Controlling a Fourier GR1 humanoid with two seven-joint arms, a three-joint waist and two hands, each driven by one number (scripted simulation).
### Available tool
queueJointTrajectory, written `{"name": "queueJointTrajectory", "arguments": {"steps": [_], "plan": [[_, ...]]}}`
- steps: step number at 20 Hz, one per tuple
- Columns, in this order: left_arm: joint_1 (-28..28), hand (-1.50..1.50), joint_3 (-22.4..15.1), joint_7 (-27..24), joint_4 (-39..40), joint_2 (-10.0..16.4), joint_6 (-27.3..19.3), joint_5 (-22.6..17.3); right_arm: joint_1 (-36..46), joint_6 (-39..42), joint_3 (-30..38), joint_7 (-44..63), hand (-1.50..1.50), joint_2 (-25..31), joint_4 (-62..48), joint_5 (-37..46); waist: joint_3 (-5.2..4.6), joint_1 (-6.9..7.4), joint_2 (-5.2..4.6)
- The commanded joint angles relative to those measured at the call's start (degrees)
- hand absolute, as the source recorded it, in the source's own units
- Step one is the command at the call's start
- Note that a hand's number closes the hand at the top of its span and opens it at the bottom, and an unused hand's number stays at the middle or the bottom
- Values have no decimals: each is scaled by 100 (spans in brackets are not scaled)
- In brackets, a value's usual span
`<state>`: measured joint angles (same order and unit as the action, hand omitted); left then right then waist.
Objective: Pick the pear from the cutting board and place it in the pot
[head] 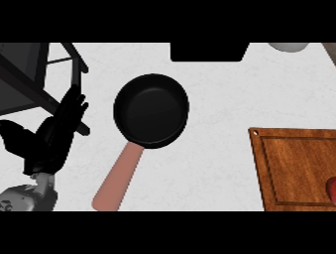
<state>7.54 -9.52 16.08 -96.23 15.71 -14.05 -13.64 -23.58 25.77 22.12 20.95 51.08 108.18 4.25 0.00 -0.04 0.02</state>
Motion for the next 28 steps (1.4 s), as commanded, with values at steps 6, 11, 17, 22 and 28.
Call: {"name": "queueJointTrajectory", "arguments": {"steps": [6, 11, 17, 22, 28], "plan": [[-1, 0, 186, -116, 258, -263, 223, 215, 304, -5, -175, -8, -150, -1158, 132, 1107, 0, -24, 0], [202, 0, 188, 314, -59, -408, 131, 358, 256, 473, 186, 357, -150, -1485, 813, 919, -2, -44, 6], [-271, 0, 144, 38, -181, -481, 258, 592, 1570, 557, -219, 928, -150, -1545, -426, 1464, -1, 57, -7], [15, 0, 297, 292, -55, -549, 432, 491, 1521, 165, -734, 719, -150, -2068, -803, 2498, 1, 20, -8], [375, 0, 675, 329, 262, -543, 534, 516, 1819, 452, -527, 206, -150, -1841, -1523, 2735, 1, 3, -10]]}}
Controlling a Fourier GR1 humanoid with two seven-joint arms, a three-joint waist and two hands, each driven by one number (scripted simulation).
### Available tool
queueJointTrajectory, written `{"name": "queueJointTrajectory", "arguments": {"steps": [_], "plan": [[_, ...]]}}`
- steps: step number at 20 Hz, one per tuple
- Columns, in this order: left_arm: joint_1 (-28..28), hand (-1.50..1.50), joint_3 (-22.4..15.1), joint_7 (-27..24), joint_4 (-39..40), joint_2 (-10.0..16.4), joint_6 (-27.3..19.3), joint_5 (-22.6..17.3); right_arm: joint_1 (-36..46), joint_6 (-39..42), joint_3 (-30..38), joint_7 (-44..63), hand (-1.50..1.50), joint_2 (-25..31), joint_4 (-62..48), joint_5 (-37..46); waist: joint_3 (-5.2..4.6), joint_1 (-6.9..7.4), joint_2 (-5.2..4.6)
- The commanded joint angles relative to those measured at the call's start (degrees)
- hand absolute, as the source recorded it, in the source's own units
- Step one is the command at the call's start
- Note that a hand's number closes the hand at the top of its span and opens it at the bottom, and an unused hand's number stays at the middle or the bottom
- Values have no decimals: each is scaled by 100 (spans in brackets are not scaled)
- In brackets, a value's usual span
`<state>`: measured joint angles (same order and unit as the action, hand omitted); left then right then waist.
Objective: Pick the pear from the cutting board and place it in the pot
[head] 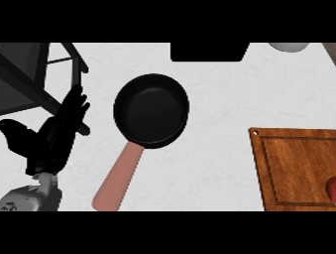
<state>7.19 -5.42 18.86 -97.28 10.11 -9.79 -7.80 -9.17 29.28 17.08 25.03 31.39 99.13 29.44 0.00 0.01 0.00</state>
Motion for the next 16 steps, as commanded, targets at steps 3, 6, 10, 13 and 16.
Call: {"name": "queueJointTrajectory", "arguments": {"steps": [3, 6, 10, 13, 16], "plan": [[276, 0, 100, -110, 451, -142, 139, 118, 240, -134, -416, -261, -150, -210, -487, 722, 0, -11, -5], [72, 0, -24, -44, 75, -254, -43, 350, 412, 358, -238, 154, -150, -76, -475, 638, -1, -1, 1], [99, 0, 54, 444, -339, -203, 75, 209, 106, 86, -264, -446, -150, -112, -969, 985, 1, -6, 6], [7, 0, 290, -23, 75, -120, 351, 156, 937, 129, -390, -411, -150, -25, -1724, 1222, 0, 17, -3], [-631, 0, 148, 103, -660, -186, 381, 185, 282, 29, -295, -434, -150, -317, -1172, 1233, -1, 1, 9]]}}
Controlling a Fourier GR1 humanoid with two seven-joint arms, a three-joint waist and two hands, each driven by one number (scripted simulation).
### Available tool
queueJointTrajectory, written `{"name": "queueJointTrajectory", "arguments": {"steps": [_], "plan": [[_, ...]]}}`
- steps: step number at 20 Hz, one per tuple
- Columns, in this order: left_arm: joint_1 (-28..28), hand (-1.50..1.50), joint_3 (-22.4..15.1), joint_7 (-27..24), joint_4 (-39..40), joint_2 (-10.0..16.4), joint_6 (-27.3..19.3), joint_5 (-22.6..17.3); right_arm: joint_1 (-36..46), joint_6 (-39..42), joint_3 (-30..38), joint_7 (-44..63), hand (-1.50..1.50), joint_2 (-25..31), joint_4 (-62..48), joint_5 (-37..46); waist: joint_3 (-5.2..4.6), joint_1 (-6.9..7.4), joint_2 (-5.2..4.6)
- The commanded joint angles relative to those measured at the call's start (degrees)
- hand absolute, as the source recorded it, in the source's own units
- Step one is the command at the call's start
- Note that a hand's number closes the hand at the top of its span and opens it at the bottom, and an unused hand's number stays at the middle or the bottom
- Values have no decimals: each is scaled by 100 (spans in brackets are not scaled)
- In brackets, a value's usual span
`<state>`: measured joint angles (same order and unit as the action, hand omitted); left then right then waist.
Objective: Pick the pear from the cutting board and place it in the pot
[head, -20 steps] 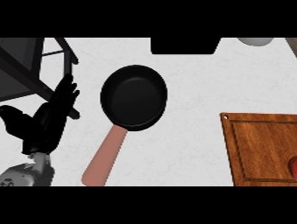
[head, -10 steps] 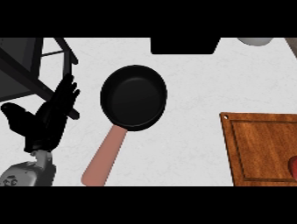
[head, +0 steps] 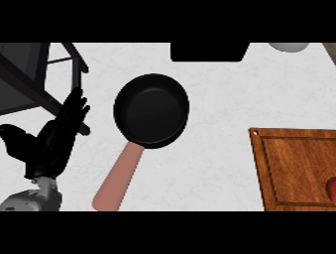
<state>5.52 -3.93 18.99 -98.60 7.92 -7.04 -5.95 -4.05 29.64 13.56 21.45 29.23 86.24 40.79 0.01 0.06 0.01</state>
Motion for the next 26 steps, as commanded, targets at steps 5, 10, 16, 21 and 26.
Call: {"name": "queueJointTrajectory", "arguments": {"steps": [5, 10, 16, 21, 26], "plan": [[243, 0, 37, -55, 245, -207, -60, 169, 198, -434, -19, -1068, 150, -195, -453, 11, 2, -13, -3], [-344, 0, 40, 357, -619, -57, 131, 154, -81, -488, -68, -979, 150, -278, 45, 332, -1, -6, 7], [-279, 0, -69, -351, 124, -478, 14, 392, -198, -653, 259, -1469, 150, -267, 69, 184, -1, -31, 6], [37, 0, 237, 105, -21, -134, 201, 129, 52, -1231, -973, 1372, 150, -2354, 1330, 1177, -44, -34, 65], [32, 0, 220, 34, 125, -185, 156, 183, 60, -1876, -1766, 2702, 150, -2890, 1871, 2165, -81, -81, 106]]}}
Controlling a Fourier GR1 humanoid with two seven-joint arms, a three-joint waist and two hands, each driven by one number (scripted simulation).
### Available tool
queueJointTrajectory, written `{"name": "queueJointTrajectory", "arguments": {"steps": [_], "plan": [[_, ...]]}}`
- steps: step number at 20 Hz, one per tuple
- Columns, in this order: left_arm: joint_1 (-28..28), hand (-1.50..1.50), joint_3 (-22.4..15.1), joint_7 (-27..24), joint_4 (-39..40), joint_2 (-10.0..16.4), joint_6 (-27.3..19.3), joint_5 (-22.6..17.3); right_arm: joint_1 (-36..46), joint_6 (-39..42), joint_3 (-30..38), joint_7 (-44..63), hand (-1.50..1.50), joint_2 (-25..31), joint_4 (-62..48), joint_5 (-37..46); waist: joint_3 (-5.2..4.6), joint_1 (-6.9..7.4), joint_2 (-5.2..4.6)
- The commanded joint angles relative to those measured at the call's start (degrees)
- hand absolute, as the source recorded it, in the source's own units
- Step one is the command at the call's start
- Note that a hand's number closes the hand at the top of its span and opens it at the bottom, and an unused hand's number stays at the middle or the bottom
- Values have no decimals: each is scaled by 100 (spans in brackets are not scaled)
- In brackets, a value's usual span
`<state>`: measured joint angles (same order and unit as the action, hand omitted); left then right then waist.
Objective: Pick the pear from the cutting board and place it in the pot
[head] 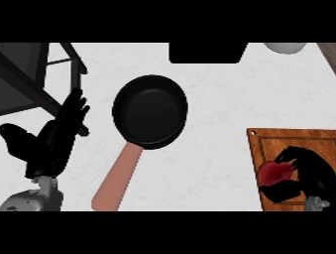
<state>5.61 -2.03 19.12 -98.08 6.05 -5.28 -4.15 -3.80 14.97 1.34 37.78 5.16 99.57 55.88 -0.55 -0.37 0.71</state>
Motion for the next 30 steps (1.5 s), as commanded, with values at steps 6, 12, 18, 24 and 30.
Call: {"name": "queueJointTrajectory", "arguments": {"steps": [6, 12, 18, 24, 30], "plan": [[72, 0, 7, 22, 173, -3, -30, 56, 423, -637, -2000, 2817, 150, -508, 1537, 2072, -15, 0, 67], [89, 0, -25, 94, 120, 1, -3, 39, 1289, -108, -3300, 3969, 150, -513, 2200, 3196, -5, 108, 67], [330, 0, 18, 112, 275, 42, 87, -20, 2571, 381, -4102, 4138, 150, -513, 2211, 3804, -9, 180, 25], [394, 0, -100, 45, 235, -16, 114, 27, 3474, 385, -4064, 4520, 150, -512, 1757, 3599, 4, 336, -11], [370, 0, -182, 20, 343, -113, 137, 8, 4215, 358, -3323, 4733, 150, -512, 1230, 3005, 13, 416, -62]]}}
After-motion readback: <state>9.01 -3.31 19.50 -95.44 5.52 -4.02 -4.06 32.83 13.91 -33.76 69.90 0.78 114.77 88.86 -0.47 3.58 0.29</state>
